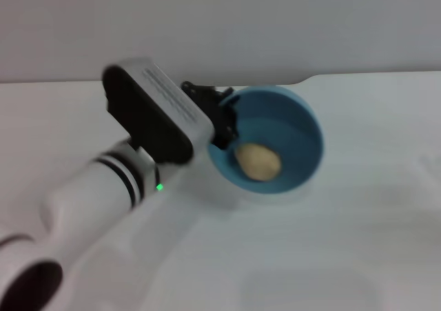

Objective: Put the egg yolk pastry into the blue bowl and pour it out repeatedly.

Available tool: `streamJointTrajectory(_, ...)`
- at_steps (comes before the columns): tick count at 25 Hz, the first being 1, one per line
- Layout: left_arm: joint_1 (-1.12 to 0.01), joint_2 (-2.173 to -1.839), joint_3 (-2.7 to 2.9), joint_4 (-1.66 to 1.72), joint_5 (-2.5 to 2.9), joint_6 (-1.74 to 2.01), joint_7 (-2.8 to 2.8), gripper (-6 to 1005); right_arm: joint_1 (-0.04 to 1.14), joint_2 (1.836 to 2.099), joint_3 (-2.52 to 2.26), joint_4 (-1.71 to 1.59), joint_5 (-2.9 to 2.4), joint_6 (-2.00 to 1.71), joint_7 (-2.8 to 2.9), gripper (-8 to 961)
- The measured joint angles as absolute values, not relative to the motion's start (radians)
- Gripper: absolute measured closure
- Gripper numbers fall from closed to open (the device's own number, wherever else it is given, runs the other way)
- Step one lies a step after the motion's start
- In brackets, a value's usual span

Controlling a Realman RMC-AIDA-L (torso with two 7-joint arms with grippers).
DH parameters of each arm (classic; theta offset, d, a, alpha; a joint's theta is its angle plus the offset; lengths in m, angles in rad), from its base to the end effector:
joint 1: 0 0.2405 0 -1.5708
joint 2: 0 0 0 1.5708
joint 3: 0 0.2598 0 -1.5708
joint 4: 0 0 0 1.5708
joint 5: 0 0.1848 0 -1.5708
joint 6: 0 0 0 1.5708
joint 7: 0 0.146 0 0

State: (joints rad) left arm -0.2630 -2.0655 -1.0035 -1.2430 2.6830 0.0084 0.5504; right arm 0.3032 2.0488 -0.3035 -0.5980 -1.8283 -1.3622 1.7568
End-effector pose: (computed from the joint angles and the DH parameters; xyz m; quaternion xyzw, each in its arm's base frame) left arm -0.1646 0.3184 -0.0808 -0.8926 -0.0338 -0.1136 0.4351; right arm 0.3606 0.2794 0.0703 -0.6697 0.5353 0.3887 0.3375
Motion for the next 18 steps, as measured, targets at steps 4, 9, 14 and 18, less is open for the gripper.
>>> streamJointTrajectory(4, -0.256, -2.068, -0.895, -1.17, 2.682, 0.206, 0.635, 987, 0.301, 2.044, -0.282, -0.594, -1.828, -1.362, 1.761, 474)
streamJointTrajectory(9, -0.265, -2.076, -0.792, -1.07, 2.675, 0.46, 0.664, 988, 0.302, 2.044, -0.278, -0.591, -1.828, -1.355, 1.761, 475)
streamJointTrajectory(14, -0.315, -2.077, -0.666, -0.932, 2.661, 0.752, 0.673, 988, 0.309, 2.041, -0.275, -0.573, -1.828, -1.341, 1.76, 476)
streamJointTrajectory(18, -0.352, -2.079, -0.607, -0.892, 2.573, 0.836, 0.676, 988, 0.315, 2.039, -0.273, -0.57, -1.828, -1.34, 1.758, 476)
